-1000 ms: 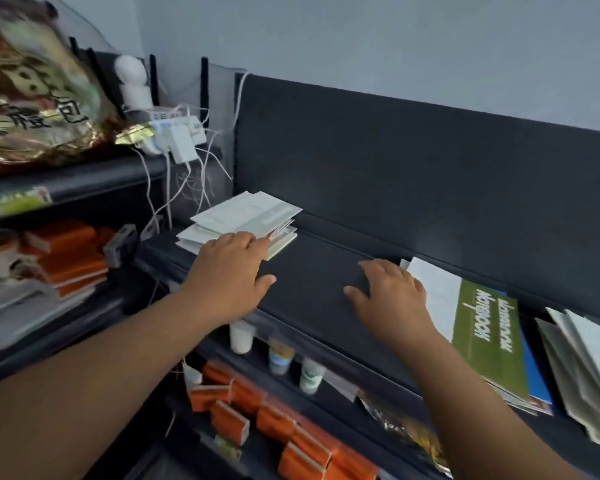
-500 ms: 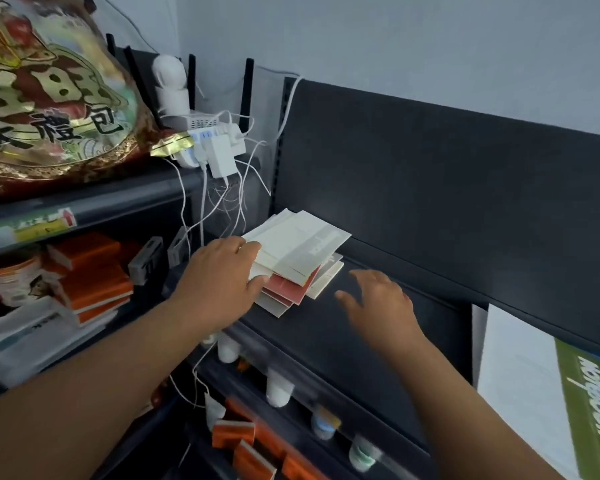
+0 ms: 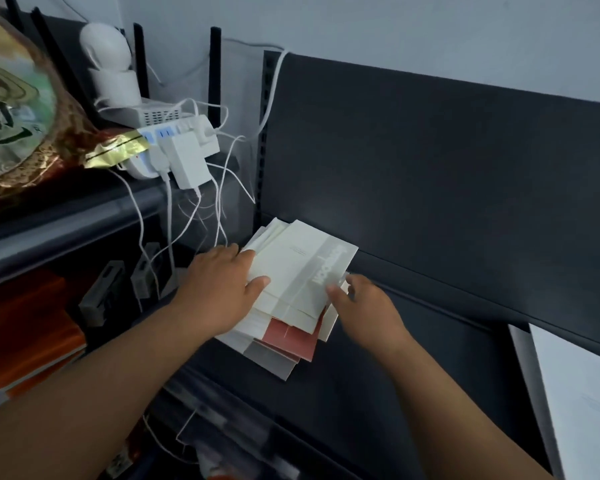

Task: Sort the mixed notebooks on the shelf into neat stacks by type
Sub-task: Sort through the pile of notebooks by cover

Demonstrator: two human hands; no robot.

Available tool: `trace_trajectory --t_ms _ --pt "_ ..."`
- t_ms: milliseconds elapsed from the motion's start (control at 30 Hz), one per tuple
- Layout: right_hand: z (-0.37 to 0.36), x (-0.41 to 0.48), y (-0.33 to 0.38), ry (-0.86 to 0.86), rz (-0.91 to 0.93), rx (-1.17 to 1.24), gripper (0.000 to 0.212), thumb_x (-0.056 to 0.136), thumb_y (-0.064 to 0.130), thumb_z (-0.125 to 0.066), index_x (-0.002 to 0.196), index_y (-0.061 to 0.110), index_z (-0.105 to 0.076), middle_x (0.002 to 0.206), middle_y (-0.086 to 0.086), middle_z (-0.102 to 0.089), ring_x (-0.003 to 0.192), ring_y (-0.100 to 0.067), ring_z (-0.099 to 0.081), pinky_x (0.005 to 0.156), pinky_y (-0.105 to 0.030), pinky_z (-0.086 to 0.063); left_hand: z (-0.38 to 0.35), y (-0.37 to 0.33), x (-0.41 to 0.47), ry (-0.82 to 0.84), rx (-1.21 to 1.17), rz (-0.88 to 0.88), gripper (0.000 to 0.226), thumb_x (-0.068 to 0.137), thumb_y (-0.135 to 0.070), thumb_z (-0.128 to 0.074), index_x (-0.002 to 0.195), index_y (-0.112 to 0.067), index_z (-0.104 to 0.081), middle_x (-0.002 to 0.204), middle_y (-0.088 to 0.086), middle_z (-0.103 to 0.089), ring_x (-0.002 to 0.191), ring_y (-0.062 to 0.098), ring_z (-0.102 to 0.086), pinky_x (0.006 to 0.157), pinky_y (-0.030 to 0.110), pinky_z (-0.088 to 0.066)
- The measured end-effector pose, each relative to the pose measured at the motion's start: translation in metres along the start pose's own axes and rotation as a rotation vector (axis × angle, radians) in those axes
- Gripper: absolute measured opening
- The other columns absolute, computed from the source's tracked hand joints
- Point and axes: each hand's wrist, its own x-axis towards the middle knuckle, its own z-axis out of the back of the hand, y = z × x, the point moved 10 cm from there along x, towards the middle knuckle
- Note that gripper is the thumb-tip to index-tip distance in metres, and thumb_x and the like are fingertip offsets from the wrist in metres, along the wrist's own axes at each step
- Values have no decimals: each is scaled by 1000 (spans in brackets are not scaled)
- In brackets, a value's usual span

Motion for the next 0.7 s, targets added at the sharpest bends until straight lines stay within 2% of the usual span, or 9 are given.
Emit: trace_trajectory --t_ms 100,200,300,400,533,600,700 --pt "-7 6 -5 -9 -114 51 38 98 50 -43 107 14 -50 96 1 -53 85 -17 -50 65 -29 -37 -11 2 16 91 16 -60 71 93 -63 -17 145 -17 -34 148 8 -38 136 26 -32 111 39 -25" --pt "-14 10 -7 -23 -198 125 37 97 49 -44 105 14 -52 96 1 -59 78 -13 -55 59 -25 -38 -22 3 26 149 25 -115 69 96 -61 -19 151 -19 -22 155 6 -27 142 25 -22 115 40 -19" --pt "-25 12 -8 -33 -270 221 41 94 50 -47 102 11 -57 97 -1 -64 81 -17 -62 67 -31 -49 -33 1 30 194 -21 -175 74 94 -63 -20 154 -20 -11 161 9 -9 148 26 -5 120 43 -6" --pt "-31 9 -14 -80 -351 320 38 93 45 -53 107 10 -60 102 -3 -66 90 -21 -64 77 -35 -54 -38 -9 27 222 -54 -259 74 94 -64 -20 154 -22 -8 162 7 -3 149 22 1 120 42 -1" --pt "-26 -1 -23 -187 -426 518 23 93 27 -61 107 10 -62 100 -6 -70 88 -24 -68 80 -41 -58 -32 -20 19 217 -175 -347 74 94 -64 -24 154 -23 -10 161 2 -13 148 17 -7 120 37 -4" --pt "-24 -8 -25 -223 -452 610 19 92 20 -63 108 10 -63 100 -6 -71 87 -25 -70 71 -38 -59 -29 -19 20 230 -267 -353 72 94 -63 -27 153 -24 -13 157 -2 -25 145 17 -17 119 34 -9" --pt "-16 -14 -24 -277 -435 655 15 92 13 -62 107 12 -63 99 -5 -71 85 -21 -68 57 -26 -50 -23 -18 22 237 -315 -353 69 95 -61 -27 153 -26 -17 150 -3 -38 140 20 -27 117 36 -14"
